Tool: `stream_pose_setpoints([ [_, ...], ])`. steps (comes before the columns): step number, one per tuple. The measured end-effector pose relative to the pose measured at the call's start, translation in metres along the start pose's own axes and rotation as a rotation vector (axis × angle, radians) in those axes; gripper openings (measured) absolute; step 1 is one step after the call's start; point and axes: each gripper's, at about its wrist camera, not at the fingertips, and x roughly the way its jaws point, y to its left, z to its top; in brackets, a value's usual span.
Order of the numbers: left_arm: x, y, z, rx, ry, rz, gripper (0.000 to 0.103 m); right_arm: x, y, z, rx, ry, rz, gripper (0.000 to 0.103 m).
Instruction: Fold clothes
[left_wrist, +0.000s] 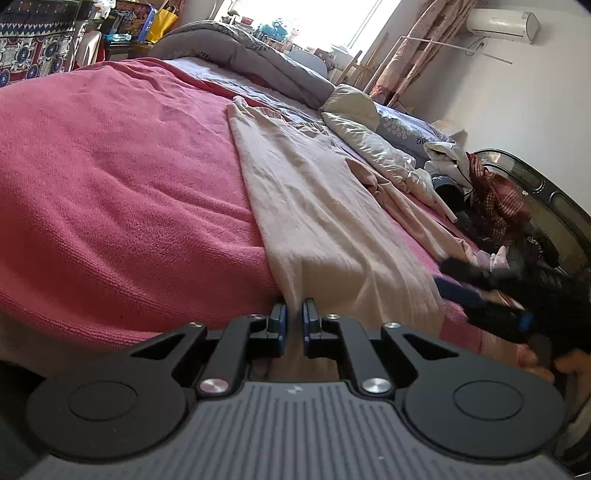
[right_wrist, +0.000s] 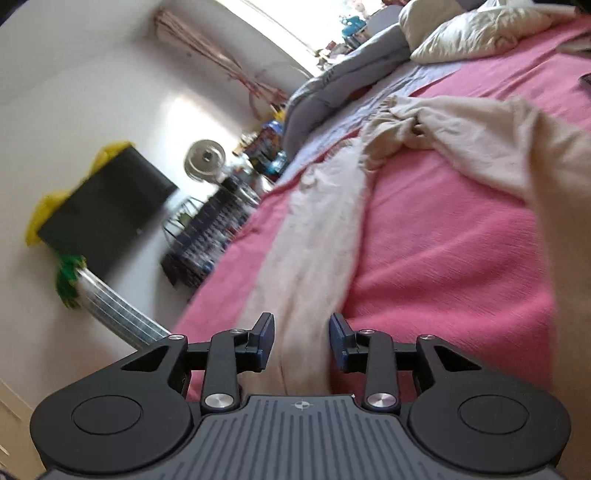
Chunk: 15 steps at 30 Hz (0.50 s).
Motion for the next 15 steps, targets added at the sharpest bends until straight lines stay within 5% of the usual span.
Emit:
stream_pose_setpoints([
  [3, 0.001, 0.000, 0.000, 0.000, 0.001, 0.000, 0.009, 0.036, 0.006, 0.000, -0.059, 0.018, -0.078, 0.035],
  [5, 0.001, 0.001, 0.000, 0.002, 0.001, 0.001, 0.010, 0.050, 0.005, 0.001, -0.038, 0.023, -0.110, 0.009],
  [12, 0.001, 0.004, 0.001, -0.003, 0.002, -0.005, 0.014, 0.010, 0.000, 0.010, 0.084, -0.044, -0.064, 0.007],
  [15, 0.002, 0.006, 0.001, -0.008, 0.003, -0.010, 0.016, 0.009, 0.012, 0.012, -0.098, -0.041, -0.234, 0.007],
])
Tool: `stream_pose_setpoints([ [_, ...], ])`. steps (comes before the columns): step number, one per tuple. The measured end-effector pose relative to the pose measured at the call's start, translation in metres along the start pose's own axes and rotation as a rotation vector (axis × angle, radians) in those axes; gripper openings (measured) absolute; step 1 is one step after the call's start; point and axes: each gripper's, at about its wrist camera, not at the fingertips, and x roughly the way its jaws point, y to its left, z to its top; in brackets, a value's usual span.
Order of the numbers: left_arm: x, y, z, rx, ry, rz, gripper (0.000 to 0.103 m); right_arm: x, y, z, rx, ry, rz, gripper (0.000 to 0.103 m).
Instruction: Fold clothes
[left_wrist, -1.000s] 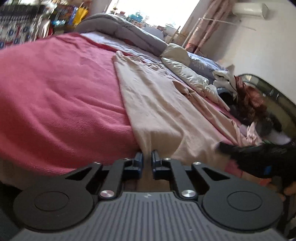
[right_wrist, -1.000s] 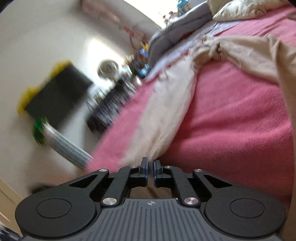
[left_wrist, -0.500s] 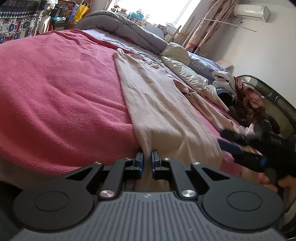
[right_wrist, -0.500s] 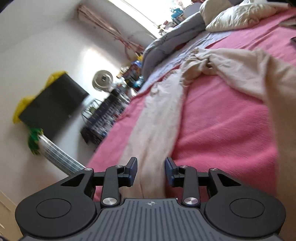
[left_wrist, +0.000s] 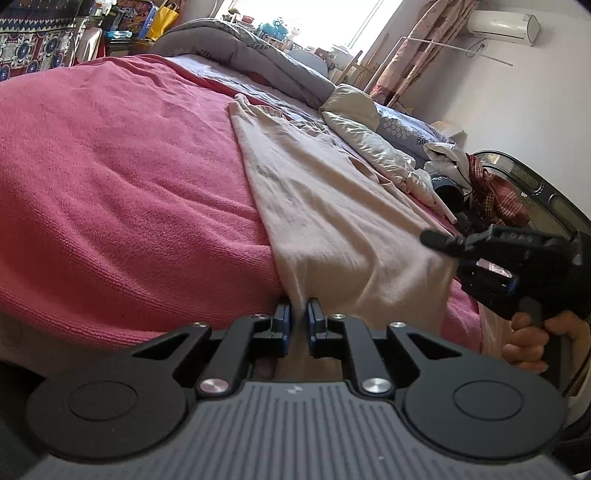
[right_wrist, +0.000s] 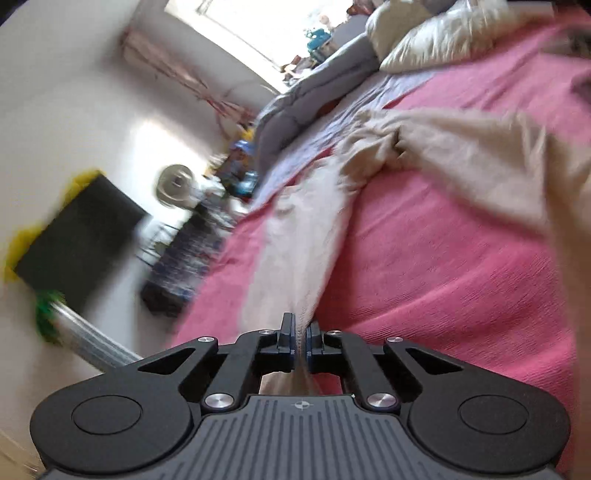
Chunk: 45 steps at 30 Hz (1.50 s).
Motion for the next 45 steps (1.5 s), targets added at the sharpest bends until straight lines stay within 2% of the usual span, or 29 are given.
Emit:
stream_pose_setpoints([
  [4, 0.000, 0.001, 0.000, 0.001, 0.001, -0.002, 0.018, 0.002, 0.020, -0.003, -0.157, -0.011, -0.103, 0.006],
  [5, 0.000, 0.001, 0.001, 0.000, 0.001, -0.002, 0.018, 0.002, 0.031, -0.007, -0.277, -0.051, -0.186, 0.006],
  [7, 0.000, 0.001, 0.000, 0.003, 0.002, -0.001, 0.018, 0.003, 0.059, -0.021, -0.597, -0.158, -0.414, 0.004],
  [8, 0.000, 0.002, 0.000, 0.003, 0.002, -0.002, 0.018, 0.001, 0.064, -0.022, -0.668, -0.171, -0.453, 0.004],
  [9, 0.000, 0.002, 0.000, 0.001, 0.002, -0.004, 0.018, -0.004, 0.057, -0.015, -0.598, -0.150, -0.403, 0.004],
  [11, 0.000, 0.003, 0.000, -0.002, 0.002, -0.006, 0.018, -0.015, 0.032, 0.001, -0.365, -0.117, -0.228, 0.007],
  [13, 0.000, 0.002, 0.000, -0.003, 0.001, -0.006, 0.018, -0.028, 0.012, 0.003, -0.239, -0.086, -0.096, 0.013],
  [14, 0.000, 0.001, 0.000, -0.003, 0.001, -0.007, 0.018, -0.034, 0.007, 0.001, -0.218, -0.063, -0.053, 0.016],
  [18, 0.000, 0.001, 0.000, -0.007, 0.001, -0.009, 0.018, -0.048, 0.007, -0.022, -0.250, 0.056, 0.051, 0.017],
  [21, 0.001, 0.003, 0.002, -0.008, 0.002, -0.010, 0.018, -0.043, 0.018, -0.043, -0.310, 0.137, 0.056, 0.024],
  [23, 0.002, 0.002, 0.001, -0.009, 0.001, -0.010, 0.018, -0.033, 0.023, -0.052, -0.334, 0.162, 0.055, 0.034],
  [24, 0.002, 0.001, 0.001, -0.010, 0.001, -0.010, 0.018, -0.028, 0.026, -0.056, -0.344, 0.172, 0.054, 0.036],
  [26, 0.001, -0.001, 0.000, -0.010, 0.000, -0.010, 0.018, -0.021, 0.030, -0.059, -0.360, 0.158, 0.061, 0.041],
  [29, 0.000, -0.003, -0.002, -0.009, -0.002, -0.008, 0.017, -0.017, 0.027, -0.056, -0.306, 0.136, 0.092, 0.042],
  [30, 0.000, -0.003, -0.002, -0.009, -0.003, -0.008, 0.017, -0.016, 0.025, -0.055, -0.284, 0.129, 0.103, 0.040],
  [32, 0.000, -0.004, -0.003, -0.009, -0.003, -0.009, 0.017, -0.017, 0.022, -0.051, -0.248, 0.148, 0.113, 0.006],
  [38, -0.001, -0.006, -0.003, -0.012, -0.004, -0.008, 0.017, -0.042, 0.023, -0.038, -0.206, 0.123, 0.119, 0.006],
  [39, -0.002, -0.006, -0.003, -0.012, -0.004, -0.009, 0.017, -0.042, 0.026, -0.038, -0.239, 0.118, 0.089, 0.006],
  [42, -0.003, -0.005, -0.002, -0.013, -0.003, -0.012, 0.018, -0.034, 0.043, -0.050, -0.466, 0.112, -0.107, 0.005],
  [45, -0.003, -0.005, -0.002, -0.012, -0.003, -0.013, 0.018, -0.033, 0.053, -0.059, -0.561, 0.097, -0.190, 0.005],
])
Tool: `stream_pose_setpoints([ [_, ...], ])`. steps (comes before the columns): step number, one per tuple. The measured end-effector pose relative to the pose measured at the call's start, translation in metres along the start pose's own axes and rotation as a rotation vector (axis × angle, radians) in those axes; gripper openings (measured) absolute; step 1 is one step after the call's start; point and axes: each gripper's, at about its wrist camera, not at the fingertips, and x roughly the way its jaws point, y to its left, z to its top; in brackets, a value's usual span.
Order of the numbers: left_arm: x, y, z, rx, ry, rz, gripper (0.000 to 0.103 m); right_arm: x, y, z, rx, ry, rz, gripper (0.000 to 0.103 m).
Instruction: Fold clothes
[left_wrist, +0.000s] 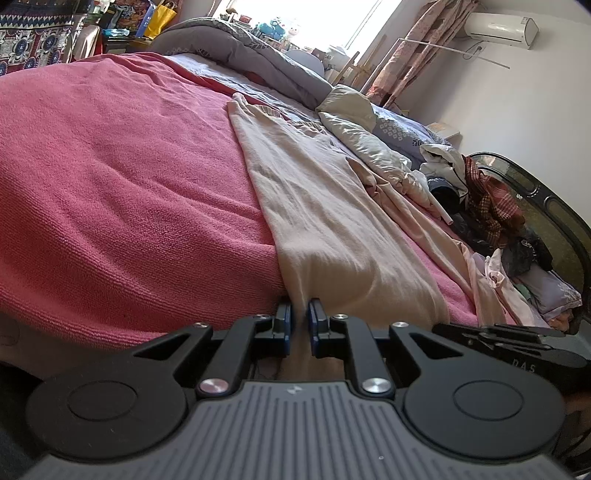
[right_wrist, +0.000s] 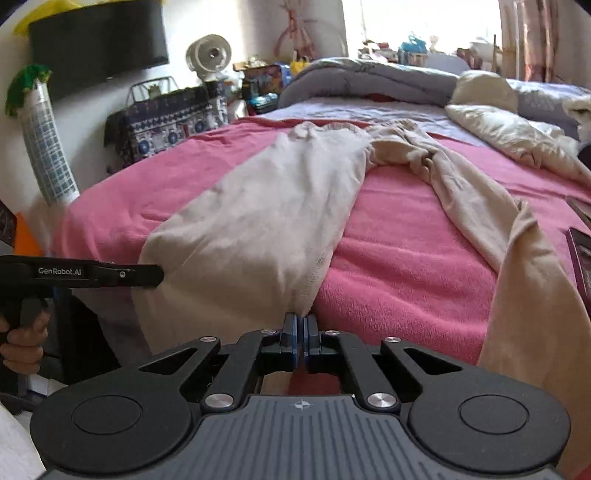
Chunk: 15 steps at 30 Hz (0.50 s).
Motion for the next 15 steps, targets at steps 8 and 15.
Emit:
stream_pose_setpoints([
  [8, -0.001, 0.002, 0.000, -0.005, 0.000, -0.006, 0.018, -0.006, -0.009, -0.006, 0.105, 0.013, 0.041, 0.010],
  [15, 0.000, 0.003, -0.001, -0.002, 0.000, -0.006, 0.018, 0.007, -0.011, -0.008, 0.252, -0.027, 0.175, 0.052],
])
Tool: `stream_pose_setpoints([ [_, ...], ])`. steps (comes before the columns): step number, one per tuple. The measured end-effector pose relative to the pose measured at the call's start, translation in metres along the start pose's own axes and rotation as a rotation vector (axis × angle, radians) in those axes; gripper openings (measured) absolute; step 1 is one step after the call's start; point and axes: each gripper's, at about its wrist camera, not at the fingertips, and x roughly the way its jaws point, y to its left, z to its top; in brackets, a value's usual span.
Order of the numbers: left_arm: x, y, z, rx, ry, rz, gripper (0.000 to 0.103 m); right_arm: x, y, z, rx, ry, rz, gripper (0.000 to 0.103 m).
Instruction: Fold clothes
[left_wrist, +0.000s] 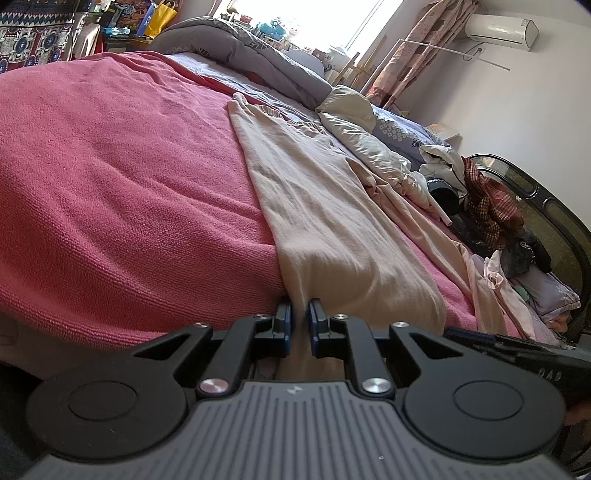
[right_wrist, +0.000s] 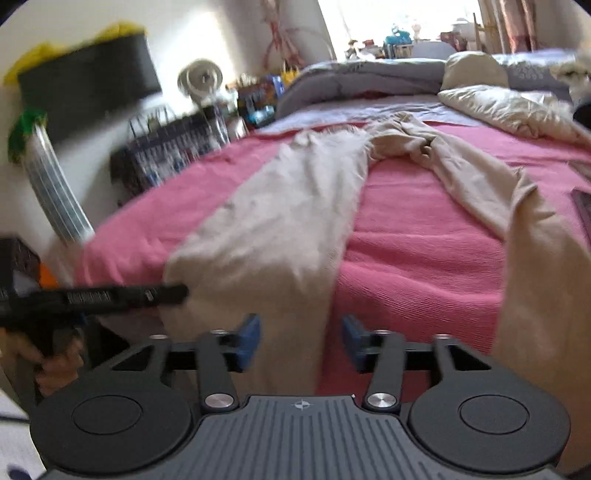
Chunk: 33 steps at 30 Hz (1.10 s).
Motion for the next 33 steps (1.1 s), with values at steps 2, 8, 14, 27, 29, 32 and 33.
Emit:
stream_pose_setpoints([
  [2, 0.000, 0.000, 0.000, 0.001, 0.000, 0.001, 0.018, 0.012, 0.005, 0.001, 0.003, 0.024, -0.034, 0.014],
  [8, 0.000, 0.001, -0.001, 0.001, 0.000, -0.001, 0.018, 0.012, 0.026, 0.000, -0.173, 0.055, -0.216, 0.004],
  [14, 0.002, 0.000, -0.001, -0.001, 0.000, -0.003, 0.018, 0.013, 0.038, -0.010, -0.336, 0.066, -0.422, 0.003],
  [27, -0.001, 0.000, -0.003, -0.003, 0.006, -0.007, 0.018, 0.022, 0.021, -0.005, -0.130, 0.082, -0.136, 0.000],
  [29, -0.002, 0.000, -0.003, -0.004, 0.009, -0.006, 0.018, 0.014, 0.011, -0.005, -0.111, 0.093, -0.170, 0.000],
  [32, -0.003, -0.003, -0.002, 0.008, 0.013, 0.010, 0.018, 0.001, 0.004, -0.008, -0.125, 0.095, -0.205, 0.008],
  [33, -0.004, -0.005, -0.002, 0.024, 0.015, 0.023, 0.018, -0.003, 0.001, -0.010, -0.116, 0.090, -0.220, 0.011],
])
